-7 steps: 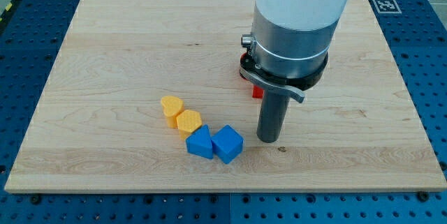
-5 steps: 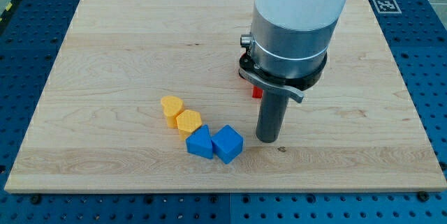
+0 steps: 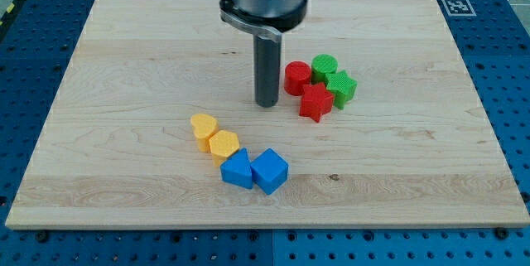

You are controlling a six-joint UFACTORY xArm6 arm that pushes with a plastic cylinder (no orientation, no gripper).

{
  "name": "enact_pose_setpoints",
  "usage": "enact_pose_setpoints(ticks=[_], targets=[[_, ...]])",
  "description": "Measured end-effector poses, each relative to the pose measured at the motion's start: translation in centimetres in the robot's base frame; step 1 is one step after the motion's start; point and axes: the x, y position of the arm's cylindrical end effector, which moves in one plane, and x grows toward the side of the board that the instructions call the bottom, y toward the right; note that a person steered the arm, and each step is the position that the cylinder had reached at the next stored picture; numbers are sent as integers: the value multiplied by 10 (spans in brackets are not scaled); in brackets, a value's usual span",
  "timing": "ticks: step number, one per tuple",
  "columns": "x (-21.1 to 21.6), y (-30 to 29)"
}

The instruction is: Move red circle along with green circle a bit right

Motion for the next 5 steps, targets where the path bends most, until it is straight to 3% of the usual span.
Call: enact_pose_setpoints(ticks=[3,5], targets=[[-16,-6],[-13,27]])
